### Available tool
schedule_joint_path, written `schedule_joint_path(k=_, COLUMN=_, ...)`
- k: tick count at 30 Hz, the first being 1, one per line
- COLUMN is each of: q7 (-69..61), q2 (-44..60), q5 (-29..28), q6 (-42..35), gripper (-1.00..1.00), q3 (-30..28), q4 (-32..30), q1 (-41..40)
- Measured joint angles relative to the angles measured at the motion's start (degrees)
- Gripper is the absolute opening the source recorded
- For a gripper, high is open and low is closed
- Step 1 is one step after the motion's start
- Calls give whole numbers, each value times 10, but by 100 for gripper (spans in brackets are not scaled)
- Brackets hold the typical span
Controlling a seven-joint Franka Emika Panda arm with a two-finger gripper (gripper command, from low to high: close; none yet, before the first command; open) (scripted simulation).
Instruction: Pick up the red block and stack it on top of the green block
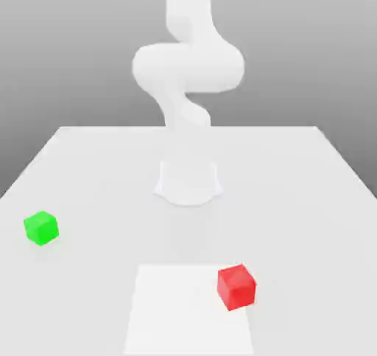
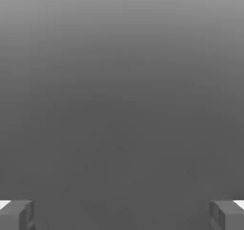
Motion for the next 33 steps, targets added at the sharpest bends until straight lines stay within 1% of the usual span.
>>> schedule_joint_path(k=12, q7=-66, q2=256, q5=20, q6=146, gripper=0, q3=11, q4=-136, q1=58)
schedule_joint_path(k=16, q7=-79, q2=339, q5=15, q6=193, gripper=0, q3=21, q4=-180, q1=71)
schedule_joint_path(k=19, q7=-81, q2=401, q5=1, q6=229, gripper=0, q3=27, q4=-214, q1=81)
schedule_joint_path(k=21, q7=-78, q2=443, q5=-9, q6=259, gripper=0, q3=25, q4=-221, q1=85)
schedule_joint_path(k=26, q7=-70, q2=546, q5=-23, q6=346, gripper=0, q3=14, q4=-210, q1=93)
schedule_joint_path(k=27, q7=-69, q2=558, q5=-24, q6=356, gripper=-100, q3=13, q4=-209, q1=94)
schedule_joint_path(k=33, q7=-67, q2=564, q5=-26, q6=361, gripper=-100, q3=13, q4=-208, q1=94)
